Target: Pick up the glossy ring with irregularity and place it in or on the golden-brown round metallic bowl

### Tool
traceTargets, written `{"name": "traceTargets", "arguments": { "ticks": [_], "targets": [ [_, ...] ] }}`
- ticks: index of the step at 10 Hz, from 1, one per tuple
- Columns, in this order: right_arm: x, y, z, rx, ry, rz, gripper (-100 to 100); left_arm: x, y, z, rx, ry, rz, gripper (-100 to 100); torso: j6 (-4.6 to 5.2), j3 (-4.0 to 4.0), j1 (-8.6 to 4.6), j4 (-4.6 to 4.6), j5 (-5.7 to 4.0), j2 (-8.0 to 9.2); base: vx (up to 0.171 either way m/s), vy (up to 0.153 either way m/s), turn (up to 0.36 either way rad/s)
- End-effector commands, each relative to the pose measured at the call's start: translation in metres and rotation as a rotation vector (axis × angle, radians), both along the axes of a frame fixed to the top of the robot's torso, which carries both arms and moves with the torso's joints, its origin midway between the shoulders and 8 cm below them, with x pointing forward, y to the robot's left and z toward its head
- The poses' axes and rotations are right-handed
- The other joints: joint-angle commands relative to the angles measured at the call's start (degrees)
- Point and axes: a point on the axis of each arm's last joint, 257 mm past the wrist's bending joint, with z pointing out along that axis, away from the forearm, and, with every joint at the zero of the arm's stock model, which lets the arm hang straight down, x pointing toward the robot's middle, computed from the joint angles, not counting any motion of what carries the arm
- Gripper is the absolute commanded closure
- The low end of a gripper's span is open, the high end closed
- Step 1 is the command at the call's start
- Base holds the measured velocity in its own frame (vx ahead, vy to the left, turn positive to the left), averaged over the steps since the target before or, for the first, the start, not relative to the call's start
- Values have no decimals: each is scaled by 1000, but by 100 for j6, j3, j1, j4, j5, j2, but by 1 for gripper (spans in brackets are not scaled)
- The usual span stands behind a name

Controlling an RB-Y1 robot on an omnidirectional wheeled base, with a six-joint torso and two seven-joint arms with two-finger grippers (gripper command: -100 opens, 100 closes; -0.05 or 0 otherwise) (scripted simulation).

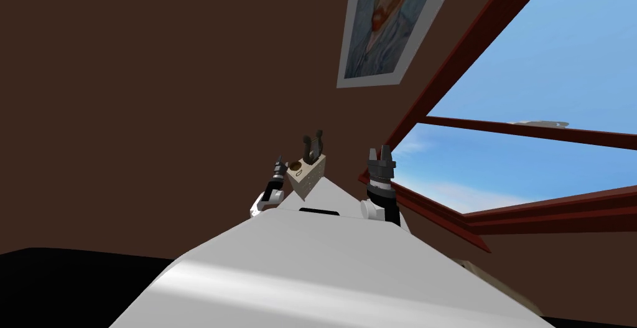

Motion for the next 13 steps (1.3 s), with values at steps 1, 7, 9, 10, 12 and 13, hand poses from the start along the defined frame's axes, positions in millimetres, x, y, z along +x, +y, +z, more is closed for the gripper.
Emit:
{"name": "traceTargets", "arguments": {
  "ticks": [1, 7, 9, 10, 12, 13],
  "targets": [
    [0, 0, 0, 0, 0, 0, 0, 5, 6, -14, -26, 26, 6, -100, 0, 0, 0, 0, 0, 0, 32, -62, 14],
    [0, 0, 0, 0, 0, 0, 0, 7, 25, -76, -93, 144, 38, -100, 0, 0, 0, 0, 0, 0, 27, -50, 9],
    [0, 0, 0, 0, 0, 0, 0, 4, 31, -98, -115, 189, 52, -100, 1, -3, -8, -1, -2, -6, 44, -64, 7],
    [0, 0, 0, 0, 0, 0, 0, 7, 35, -103, -132, 197, 59, -100, 1, -2, -7, -1, -2, -4, 37, -70, -1],
    [0, 0, 0, 0, 0, 0, 0, 3, 40, -123, -152, 238, 73, -100, 0, -1, -3, -1, -1, -2, 39, -48, 2],
    [0, 0, 0, 0, 0, 0, 0, -1, 42, -134, -155, 260, 78, -100, 0, -2, -1, -1, -1, -4, 29, -35, 1]
  ]
}}
